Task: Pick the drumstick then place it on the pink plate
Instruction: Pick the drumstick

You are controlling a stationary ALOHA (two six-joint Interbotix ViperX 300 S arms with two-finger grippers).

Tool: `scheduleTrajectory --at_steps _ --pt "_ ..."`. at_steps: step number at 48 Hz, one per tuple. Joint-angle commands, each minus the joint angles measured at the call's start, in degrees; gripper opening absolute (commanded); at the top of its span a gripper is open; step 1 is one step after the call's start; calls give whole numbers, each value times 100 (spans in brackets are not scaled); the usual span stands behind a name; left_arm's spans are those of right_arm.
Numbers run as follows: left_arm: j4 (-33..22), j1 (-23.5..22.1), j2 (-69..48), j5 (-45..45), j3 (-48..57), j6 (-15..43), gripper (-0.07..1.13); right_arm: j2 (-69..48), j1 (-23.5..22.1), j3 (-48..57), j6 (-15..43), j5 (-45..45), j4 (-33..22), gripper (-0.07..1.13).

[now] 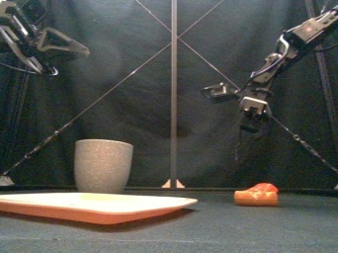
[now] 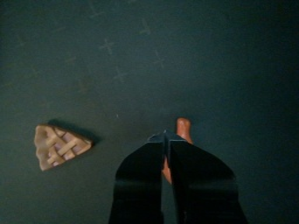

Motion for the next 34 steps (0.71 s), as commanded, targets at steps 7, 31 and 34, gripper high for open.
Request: scheduleTrajectory --at_steps 7,31,34 --pt "-35 9 26 -26 -18 0 -2 439 -176 -598 26 272 255 74" --pt "-141 0 26 -26 53 -9 -2 1037 -308 -624 18 659 237 88" --pt "-141 0 26 -26 53 -9 -2 1072 -360 -624 26 659 237 87"
